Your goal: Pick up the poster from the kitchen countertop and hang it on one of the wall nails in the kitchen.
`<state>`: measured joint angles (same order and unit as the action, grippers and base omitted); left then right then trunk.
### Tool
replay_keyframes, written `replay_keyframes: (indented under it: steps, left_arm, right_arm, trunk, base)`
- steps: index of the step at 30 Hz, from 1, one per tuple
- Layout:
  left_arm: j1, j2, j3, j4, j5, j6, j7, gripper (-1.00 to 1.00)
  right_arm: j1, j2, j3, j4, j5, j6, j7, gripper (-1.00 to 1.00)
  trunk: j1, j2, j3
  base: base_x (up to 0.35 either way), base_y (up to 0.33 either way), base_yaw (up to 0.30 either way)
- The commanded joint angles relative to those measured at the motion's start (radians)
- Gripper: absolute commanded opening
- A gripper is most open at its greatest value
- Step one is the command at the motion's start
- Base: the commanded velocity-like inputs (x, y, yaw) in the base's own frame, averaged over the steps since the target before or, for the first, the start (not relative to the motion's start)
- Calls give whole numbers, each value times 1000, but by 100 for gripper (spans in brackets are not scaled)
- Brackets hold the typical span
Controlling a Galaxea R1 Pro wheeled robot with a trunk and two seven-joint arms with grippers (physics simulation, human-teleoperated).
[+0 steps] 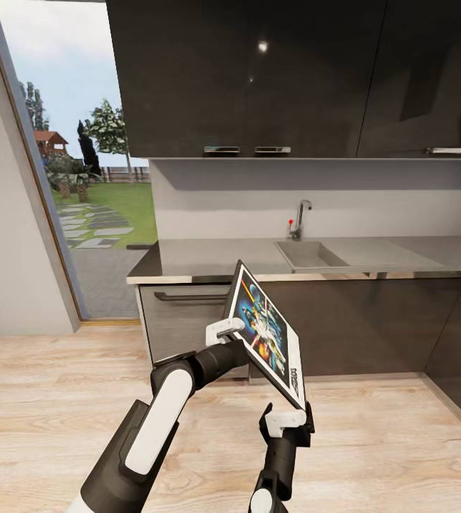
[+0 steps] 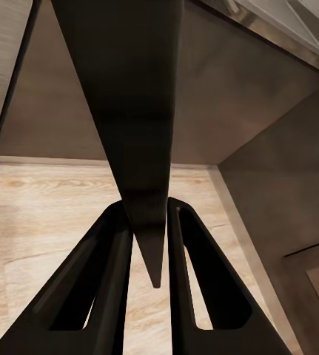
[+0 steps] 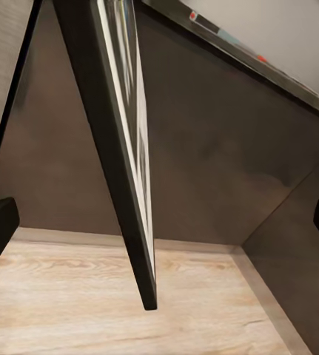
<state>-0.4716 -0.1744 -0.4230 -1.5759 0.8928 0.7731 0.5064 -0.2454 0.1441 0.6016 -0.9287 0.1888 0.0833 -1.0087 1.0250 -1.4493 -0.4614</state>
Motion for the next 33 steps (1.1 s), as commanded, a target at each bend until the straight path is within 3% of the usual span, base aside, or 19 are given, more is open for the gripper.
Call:
replay_keyframes:
  steps: [1,33]
  left_arm:
    - [-1,0,0,-1,9,2,11,-100]
    - [-1,0,0,-1,11,2,11,-100]
  right_arm:
    - [-1,0,1,0,5,9,-4,100]
    - [-13,0,2,48,6,8,9,100]
  trunk:
    - [0,-1,-1]
    - [0,-1,-1]
  base:
    - [0,0,0]
    - [0,0,0]
